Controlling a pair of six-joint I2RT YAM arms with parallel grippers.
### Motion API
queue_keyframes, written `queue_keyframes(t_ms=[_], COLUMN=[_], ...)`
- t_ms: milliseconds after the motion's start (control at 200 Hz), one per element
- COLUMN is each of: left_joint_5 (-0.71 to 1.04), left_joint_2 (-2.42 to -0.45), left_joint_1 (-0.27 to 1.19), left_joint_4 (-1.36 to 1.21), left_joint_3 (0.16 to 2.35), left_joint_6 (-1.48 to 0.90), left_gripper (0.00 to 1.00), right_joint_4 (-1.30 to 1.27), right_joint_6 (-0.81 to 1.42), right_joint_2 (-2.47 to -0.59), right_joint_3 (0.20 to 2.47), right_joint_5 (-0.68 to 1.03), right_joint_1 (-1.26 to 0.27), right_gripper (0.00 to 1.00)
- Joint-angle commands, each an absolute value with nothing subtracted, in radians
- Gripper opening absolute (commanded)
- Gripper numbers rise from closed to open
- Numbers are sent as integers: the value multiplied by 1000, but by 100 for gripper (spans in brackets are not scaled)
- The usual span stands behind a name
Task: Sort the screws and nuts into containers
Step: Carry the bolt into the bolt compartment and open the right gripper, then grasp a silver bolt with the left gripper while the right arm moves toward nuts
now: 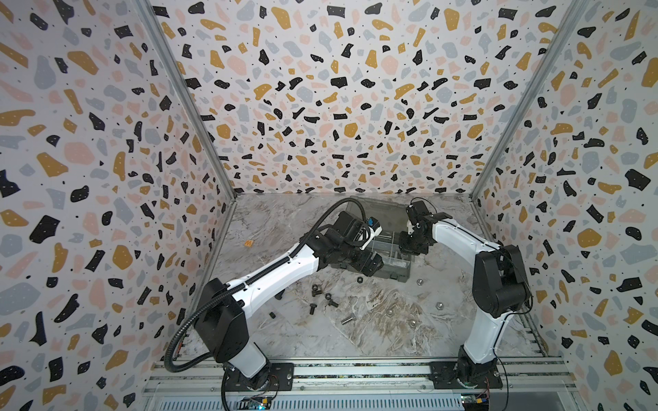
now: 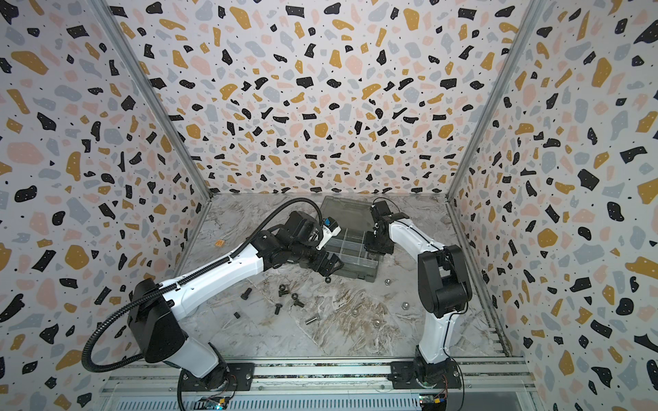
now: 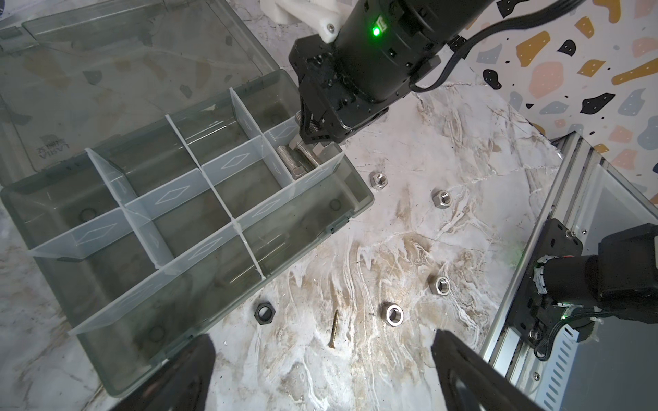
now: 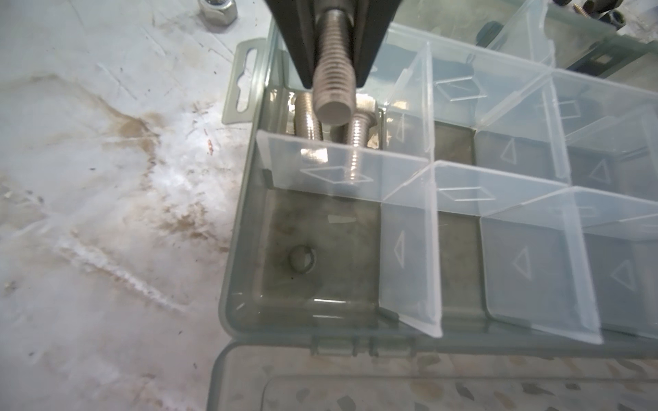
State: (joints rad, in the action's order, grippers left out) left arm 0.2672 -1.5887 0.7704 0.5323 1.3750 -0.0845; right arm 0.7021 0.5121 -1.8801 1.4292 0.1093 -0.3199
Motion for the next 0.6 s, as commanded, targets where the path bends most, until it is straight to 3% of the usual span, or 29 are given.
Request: queue_keyframes(t_ms=[0,115,195,295,591], left_joint_5=[298,300,299,277,173], left_joint_2=[-1597,-1599,-1596,-1585,-1516], left_joint_1=[756,747,738,736,737], left_joint_4=[539,540,543,552,584], left_joint_3=[1404,1401,1394,1373,1143], left_joint_6=[-63,-66,-66,-68,-107], left_gripper=[96,96,96,96,93], right_joint_4=[715,717,717,724,816], right_joint_6=[494,486,476,473,448], right_joint_2=[-1884,-1898,-1895,-1871,-1745], right_joint_3=[1474,1486,1496,1506,1514], right_joint_5=[115,128,147,171,210], right_joint_1=[-310,-299,-299,-299,-327], right_gripper=[10,13,27,36,41])
